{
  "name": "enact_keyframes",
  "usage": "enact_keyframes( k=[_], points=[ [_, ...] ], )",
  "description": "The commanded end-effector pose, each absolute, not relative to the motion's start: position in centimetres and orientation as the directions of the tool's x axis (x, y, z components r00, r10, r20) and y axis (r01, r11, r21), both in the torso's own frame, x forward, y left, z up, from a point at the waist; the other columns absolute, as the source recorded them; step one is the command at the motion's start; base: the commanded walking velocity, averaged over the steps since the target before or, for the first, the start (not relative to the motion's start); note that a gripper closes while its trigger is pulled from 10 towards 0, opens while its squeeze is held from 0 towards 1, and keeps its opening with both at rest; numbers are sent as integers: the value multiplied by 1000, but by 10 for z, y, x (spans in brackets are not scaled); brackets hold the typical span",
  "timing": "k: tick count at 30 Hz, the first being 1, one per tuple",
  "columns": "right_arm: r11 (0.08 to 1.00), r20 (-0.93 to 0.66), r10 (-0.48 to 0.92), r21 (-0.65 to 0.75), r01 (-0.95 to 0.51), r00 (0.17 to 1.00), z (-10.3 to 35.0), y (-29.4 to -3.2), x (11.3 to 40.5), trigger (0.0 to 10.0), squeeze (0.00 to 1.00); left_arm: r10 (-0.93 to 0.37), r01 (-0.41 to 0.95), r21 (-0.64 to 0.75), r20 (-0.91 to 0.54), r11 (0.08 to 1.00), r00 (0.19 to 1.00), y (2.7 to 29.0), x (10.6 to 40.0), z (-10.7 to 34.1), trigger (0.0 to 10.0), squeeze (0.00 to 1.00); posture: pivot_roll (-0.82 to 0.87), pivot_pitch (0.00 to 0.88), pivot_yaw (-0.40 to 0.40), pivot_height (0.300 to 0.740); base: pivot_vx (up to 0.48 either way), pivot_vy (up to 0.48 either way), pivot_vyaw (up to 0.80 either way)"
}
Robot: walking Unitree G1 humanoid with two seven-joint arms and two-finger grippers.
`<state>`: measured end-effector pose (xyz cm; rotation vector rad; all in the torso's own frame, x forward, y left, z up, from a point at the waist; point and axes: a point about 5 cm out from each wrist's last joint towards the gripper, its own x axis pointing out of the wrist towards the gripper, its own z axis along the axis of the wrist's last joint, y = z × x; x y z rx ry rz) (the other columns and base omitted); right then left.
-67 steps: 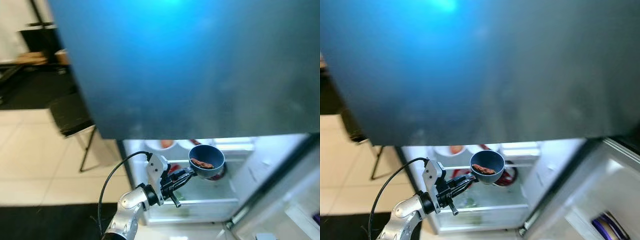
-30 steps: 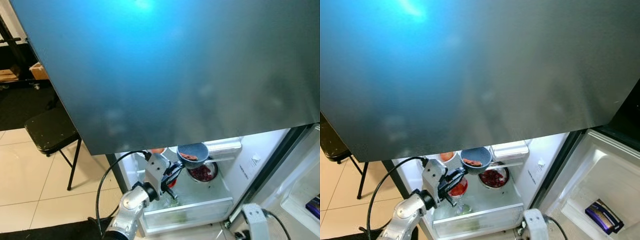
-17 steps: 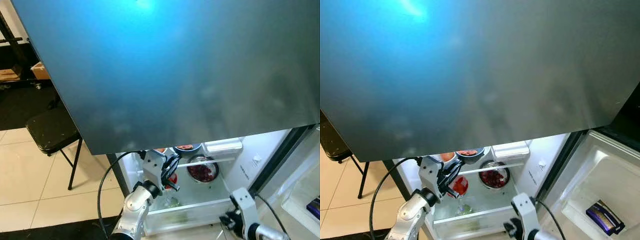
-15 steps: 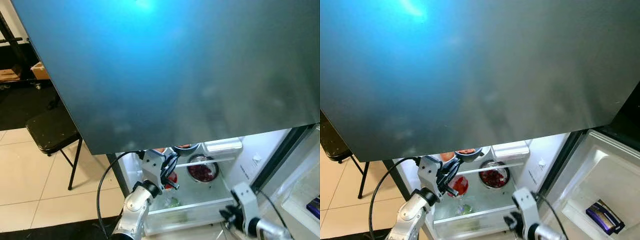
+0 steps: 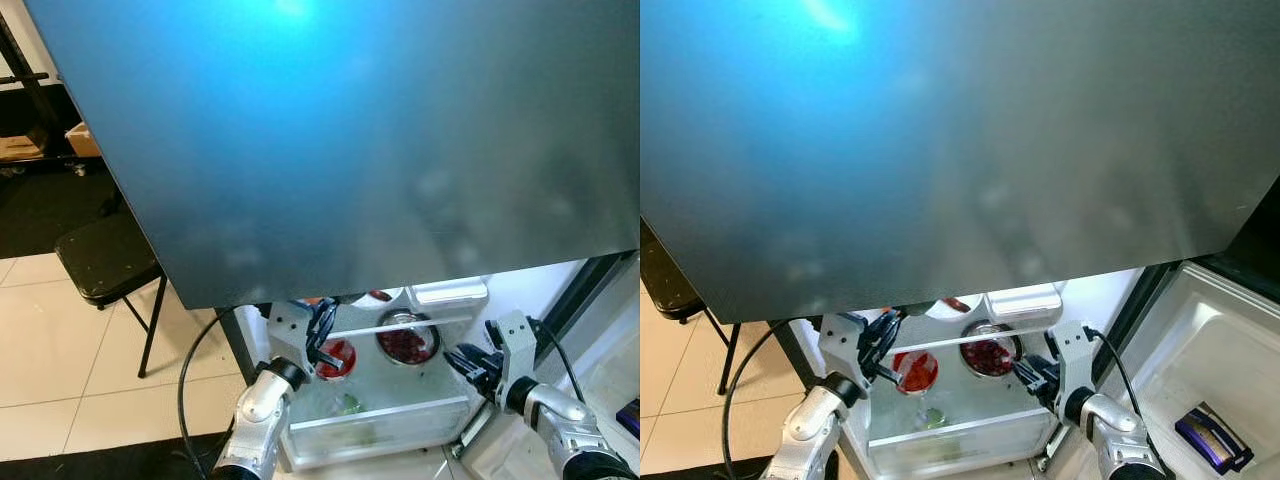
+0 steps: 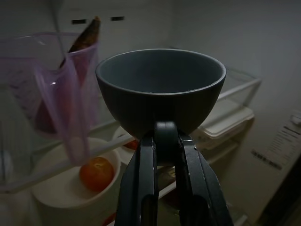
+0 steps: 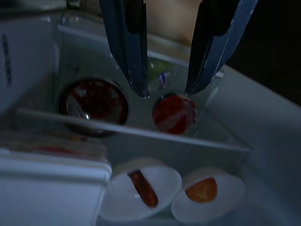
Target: Restocking fridge
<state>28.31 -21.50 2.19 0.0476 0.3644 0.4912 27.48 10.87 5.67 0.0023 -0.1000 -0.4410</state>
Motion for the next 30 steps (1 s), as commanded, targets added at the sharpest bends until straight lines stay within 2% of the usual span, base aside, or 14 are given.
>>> enact_keyframes(
  k=[1,6,30],
  points=[
    [875,-275,484,140,-463,831,33,-213,291,10000,0,-419,416,48,91,908,903,117,275,56,10000,0,-2,0,21,700,0,0,0],
    [866,-216,499,145,-478,839,47,-215,297,10000,0,-415,411,56,96,910,905,118,276,56,10000,0,-1,0,22,680,0,0,0],
    [888,-200,460,135,-440,865,53,-212,304,10000,0,-519,508,106,150,855,841,95,278,69,10000,0,-3,0,21,605,0,0,0]
  ],
)
